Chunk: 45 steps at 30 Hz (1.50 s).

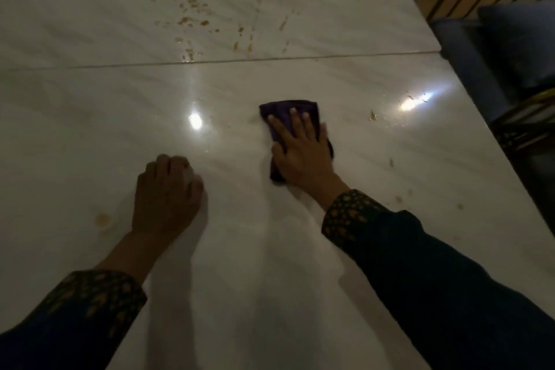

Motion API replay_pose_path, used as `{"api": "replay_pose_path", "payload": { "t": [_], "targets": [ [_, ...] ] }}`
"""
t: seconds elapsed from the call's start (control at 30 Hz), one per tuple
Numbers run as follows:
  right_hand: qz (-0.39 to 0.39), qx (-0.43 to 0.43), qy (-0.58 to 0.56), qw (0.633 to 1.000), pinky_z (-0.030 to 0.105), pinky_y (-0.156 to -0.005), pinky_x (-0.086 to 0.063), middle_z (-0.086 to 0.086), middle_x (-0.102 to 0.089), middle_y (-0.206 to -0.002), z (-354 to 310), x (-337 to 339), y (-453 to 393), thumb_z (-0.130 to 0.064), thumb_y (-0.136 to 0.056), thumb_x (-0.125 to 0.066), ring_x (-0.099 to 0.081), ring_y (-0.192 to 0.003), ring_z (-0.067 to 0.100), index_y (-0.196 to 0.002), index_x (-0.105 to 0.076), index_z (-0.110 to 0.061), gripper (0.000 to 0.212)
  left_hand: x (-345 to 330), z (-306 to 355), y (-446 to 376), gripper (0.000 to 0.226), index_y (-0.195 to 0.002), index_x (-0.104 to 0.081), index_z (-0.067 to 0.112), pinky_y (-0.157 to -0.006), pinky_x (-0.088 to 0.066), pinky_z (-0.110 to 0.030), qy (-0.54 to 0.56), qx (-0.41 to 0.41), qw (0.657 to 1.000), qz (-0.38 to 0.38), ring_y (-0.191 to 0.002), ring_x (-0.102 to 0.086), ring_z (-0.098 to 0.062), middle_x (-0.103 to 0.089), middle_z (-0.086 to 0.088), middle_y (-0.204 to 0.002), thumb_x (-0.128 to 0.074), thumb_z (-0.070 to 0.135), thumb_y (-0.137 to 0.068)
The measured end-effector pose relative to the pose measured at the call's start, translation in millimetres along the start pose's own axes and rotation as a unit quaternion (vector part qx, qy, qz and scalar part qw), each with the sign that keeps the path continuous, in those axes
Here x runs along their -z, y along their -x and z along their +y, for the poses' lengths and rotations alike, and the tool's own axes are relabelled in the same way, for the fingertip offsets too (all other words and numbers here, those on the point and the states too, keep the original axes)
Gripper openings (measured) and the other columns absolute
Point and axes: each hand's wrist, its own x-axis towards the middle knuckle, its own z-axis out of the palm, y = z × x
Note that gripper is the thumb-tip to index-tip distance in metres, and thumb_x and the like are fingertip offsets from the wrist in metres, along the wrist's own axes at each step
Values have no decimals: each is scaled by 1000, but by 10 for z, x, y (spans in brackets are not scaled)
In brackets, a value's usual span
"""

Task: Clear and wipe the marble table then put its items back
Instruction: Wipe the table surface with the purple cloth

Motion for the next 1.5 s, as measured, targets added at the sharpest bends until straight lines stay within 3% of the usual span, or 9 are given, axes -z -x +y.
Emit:
{"api": "replay_pose_path", "payload": {
  "t": [0.1,0.23,0.47,0.63,0.8,0.97,1.1,1.3,1.5],
  "targets": [
    [-1,-38,16,999,55,-116,5,8,-4,-163,120,33,326,-50,-93,-17,-1,-149,30,-153,-9,-37,62,-136,246,-315,47,-122,-53,7,-94,-42,-48,7,-11,999,-30,-113,-51,-39,-53,-19,-124,-44,38,-88],
    [-42,-49,11,998,54,-116,13,6,5,-162,171,141,718,-61,-97,-10,10,-149,29,-153,1,-39,61,-392,757,-450,58,-150,-28,12,-120,-9,-45,53,-1,996,-73,-147,-17,-30,-20,-14,-159,-38,38,-99],
    [8,-41,18,999,55,-117,5,21,-3,-160,-40,-80,140,-60,-96,-11,3,-148,35,-155,-4,-17,73,-501,767,-473,59,-153,-18,18,-121,-4,-45,26,1,998,-60,-150,-5,-23,-10,-9,-162,-27,44,-101],
    [6,7,17,1000,51,-118,4,12,-10,-162,210,13,-467,-57,-99,-20,-5,-149,28,-154,-12,-30,63,-527,740,-486,63,-153,-20,18,-120,-5,-43,25,-6,998,-52,-150,-8,-23,-13,-7,-162,-24,49,-98],
    [10,-94,33,995,53,-118,-1,10,-15,-161,1158,246,-642,-54,-99,-21,-11,-148,30,-154,-17,-30,59,-534,740,-490,63,-152,-24,19,-120,-6,-42,26,-5,999,-43,-149,-10,-22,-16,-7,-161,-25,49,-97],
    [-11,-128,134,983,79,-97,-22,22,-36,-149,2380,536,-290,-36,-100,-20,-35,-130,55,-133,-36,-18,41,-520,749,-488,63,-151,-27,19,-121,-5,-41,39,1,999,-35,-149,-10,-22,-16,-6,-161,-26,48,-95],
    [12,-273,87,958,70,-111,-5,19,-16,-158,2729,661,-207,-61,-93,-6,-12,-144,43,-150,-19,-25,69,-534,767,-498,62,-151,-25,18,-120,-3,-41,38,3,999,-32,-149,-9,-23,-15,-7,-161,-26,47,-97],
    [24,-148,71,986,67,-111,-14,25,-34,-149,1629,362,9,-62,-96,-3,-28,-137,49,-149,-31,-26,70,-553,738,-498,58,-152,-22,18,-121,-1,-42,17,1,999,-46,-150,-7,-23,-11,-8,-162,-31,43,-101],
    [-25,18,-4,1000,50,-119,6,13,-8,-161,138,3,770,-65,-94,-19,-2,-149,31,-154,-13,-32,69,-533,733,-499,59,-153,-18,15,-121,-2,-45,16,-16,998,-66,-150,-5,-27,-8,-12,-162,-27,43,-102]
  ]
}}
